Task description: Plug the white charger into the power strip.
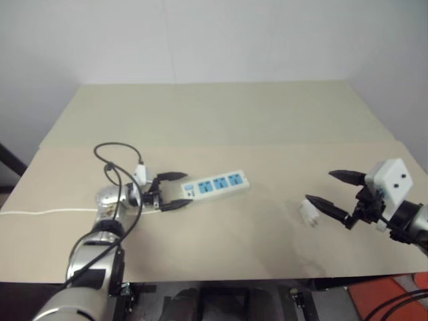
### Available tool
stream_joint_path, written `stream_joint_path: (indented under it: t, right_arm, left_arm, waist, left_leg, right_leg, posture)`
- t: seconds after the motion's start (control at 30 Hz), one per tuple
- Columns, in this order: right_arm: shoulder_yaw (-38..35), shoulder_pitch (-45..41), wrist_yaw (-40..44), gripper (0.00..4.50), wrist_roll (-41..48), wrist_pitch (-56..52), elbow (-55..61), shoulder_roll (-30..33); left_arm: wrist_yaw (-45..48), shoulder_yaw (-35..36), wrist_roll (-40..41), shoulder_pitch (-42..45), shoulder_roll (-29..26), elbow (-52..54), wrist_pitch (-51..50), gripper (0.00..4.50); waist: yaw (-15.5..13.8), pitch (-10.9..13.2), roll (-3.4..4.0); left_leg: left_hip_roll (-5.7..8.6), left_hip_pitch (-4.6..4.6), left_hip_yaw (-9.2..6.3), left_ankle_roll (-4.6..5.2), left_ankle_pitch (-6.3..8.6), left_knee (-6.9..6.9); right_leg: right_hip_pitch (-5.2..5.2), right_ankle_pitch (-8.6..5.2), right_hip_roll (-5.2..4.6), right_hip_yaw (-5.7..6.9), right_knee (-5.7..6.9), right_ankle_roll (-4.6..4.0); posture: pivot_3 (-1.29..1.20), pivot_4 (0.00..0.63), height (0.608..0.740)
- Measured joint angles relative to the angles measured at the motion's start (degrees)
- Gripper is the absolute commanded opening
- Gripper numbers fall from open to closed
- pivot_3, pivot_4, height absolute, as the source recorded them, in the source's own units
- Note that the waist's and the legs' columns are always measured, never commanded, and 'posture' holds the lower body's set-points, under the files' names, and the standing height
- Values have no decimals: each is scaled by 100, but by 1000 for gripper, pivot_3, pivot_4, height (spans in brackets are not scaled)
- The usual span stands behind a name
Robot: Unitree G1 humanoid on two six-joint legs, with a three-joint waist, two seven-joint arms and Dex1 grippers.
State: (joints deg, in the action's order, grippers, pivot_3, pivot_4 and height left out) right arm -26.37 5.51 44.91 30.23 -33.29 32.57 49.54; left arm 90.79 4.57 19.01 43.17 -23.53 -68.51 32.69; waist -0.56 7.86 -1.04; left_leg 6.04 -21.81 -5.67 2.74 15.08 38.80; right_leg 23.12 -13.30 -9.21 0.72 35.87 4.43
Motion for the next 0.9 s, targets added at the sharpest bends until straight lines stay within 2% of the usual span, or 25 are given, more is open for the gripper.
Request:
stream_joint_path:
  t: [0.9]
  right_arm:
    - [-118,179,-158,4500,30,-52,132,28]
  left_arm:
    - [-640,197,-821,147,190,-364,9,4462]
  waist:
    - [0,0,-1]
  left_leg:
    - [0,0,0,0,0,0]
  right_leg:
    - [0,0,0,0,1,1]
  posture:
    - [0,150,740]
